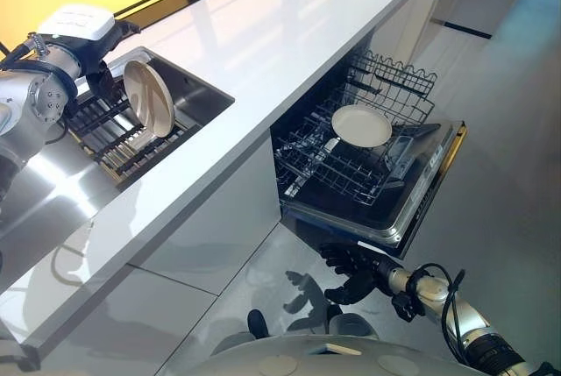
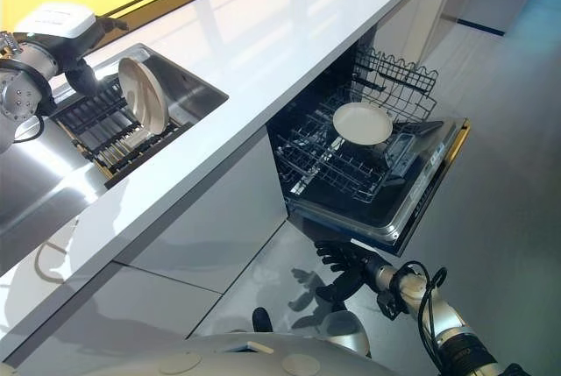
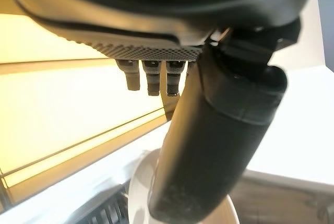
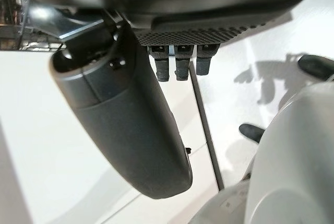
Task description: Pick up plates and place into dishwasher.
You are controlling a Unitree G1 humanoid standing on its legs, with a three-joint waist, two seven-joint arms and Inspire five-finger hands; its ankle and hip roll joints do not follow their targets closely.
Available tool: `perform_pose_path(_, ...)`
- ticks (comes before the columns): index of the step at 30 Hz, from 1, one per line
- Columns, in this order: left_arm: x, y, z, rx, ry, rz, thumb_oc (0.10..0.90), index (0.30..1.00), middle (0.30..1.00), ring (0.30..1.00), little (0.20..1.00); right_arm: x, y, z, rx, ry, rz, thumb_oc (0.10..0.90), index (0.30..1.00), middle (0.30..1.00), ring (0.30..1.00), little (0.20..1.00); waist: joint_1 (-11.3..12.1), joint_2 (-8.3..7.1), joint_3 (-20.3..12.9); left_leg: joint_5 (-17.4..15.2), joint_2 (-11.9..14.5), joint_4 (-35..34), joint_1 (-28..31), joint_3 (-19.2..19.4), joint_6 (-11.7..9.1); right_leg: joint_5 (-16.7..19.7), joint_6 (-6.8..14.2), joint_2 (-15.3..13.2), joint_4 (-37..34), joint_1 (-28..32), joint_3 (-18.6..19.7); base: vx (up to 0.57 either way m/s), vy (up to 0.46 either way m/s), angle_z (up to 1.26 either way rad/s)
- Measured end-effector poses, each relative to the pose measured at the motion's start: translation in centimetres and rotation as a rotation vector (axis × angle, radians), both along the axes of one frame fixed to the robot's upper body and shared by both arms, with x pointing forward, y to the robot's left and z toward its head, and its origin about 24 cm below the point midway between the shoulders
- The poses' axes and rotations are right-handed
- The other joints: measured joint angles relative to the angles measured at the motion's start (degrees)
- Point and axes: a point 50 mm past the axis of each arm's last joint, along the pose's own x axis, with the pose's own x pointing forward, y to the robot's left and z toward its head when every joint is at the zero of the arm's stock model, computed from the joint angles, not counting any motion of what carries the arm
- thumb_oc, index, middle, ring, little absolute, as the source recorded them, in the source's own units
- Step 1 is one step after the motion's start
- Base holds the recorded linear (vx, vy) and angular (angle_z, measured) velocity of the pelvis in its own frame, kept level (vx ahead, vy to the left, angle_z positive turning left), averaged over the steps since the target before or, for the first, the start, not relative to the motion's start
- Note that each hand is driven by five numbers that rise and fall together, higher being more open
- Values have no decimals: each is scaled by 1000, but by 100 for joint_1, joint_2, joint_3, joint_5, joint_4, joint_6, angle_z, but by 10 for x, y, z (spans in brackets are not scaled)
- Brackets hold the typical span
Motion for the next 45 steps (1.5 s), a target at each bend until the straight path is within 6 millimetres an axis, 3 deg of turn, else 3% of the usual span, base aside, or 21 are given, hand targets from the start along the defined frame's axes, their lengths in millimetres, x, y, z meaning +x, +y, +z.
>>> perform_pose_path(7,4,5,9,66,2,33,800,900,900,900,900,-11,-15,-17,-158,41,4,800,900,900,900,900,-40,-140,224,-153,-49,222,-40,84,51,-24,45,-95,83,-9,-7,79,2,-6)
perform_pose_path(10,5,4,12,77,-11,36,800,900,900,900,900,-6,-15,-19,-167,16,-11,800,900,900,900,900,-57,-180,345,-272,-68,446,-101,79,76,-43,75,-137,173,-20,-20,62,-3,-4)
perform_pose_path(20,17,-15,-3,93,-3,-14,800,900,900,900,900,1,-20,-31,-279,-20,-60,800,900,900,900,900,-141,-216,534,-510,-213,933,-360,-93,208,-127,190,-323,465,-164,-132,36,7,3)
perform_pose_path(32,23,-22,-10,155,13,-15,800,900,900,900,900,-3,-30,-35,-282,-34,-168,800,900,900,900,900,-294,-268,613,-707,-262,1452,-653,-69,320,-176,263,-409,783,-407,-33,45,15,-2)
perform_pose_path(38,23,-18,-16,288,37,3,800,900,900,900,900,-4,-31,-35,-275,-45,-169,800,900,900,900,900,-424,-267,614,-750,-260,1572,-714,-72,333,-185,274,-408,868,-472,12,27,24,-3)
perform_pose_path(39,23,-17,-16,305,35,5,668,787,787,787,768,-4,-30,-35,-274,-46,-169,800,900,900,900,900,-426,-266,614,-750,-261,1575,-721,-72,333,-184,274,-407,876,-488,23,12,29,-4)
perform_pose_path(40,23,-16,-16,336,33,8,435,587,587,587,535,-4,-30,-34,-274,-47,-169,800,900,900,900,900,-457,-266,614,-750,-265,1582,-743,-81,333,-184,274,-406,883,-508,25,2,31,-1)
perform_pose_path(41,24,-15,-15,377,35,15,358,521,521,521,458,-3,-30,-34,-272,-51,-168,800,900,900,900,900,-492,-262,616,-749,-267,1594,-776,-88,333,-183,274,-406,895,-533,22,-1,32,1)
perform_pose_path(42,24,-14,-15,411,42,20,100,300,300,300,200,-3,-30,-34,-270,-53,-169,800,900,900,900,900,-510,-258,619,-749,-268,1610,-786,-88,333,-181,274,-407,916,-547,25,-10,32,0)
perform_pose_path(45,24,-13,-16,518,58,31,100,300,300,300,200,-2,-32,-33,-260,-58,-186,800,900,900,900,900,-528,-223,640,-751,-286,1621,-826,-109,336,-181,273,-406,972,-621,38,-32,40,-4)
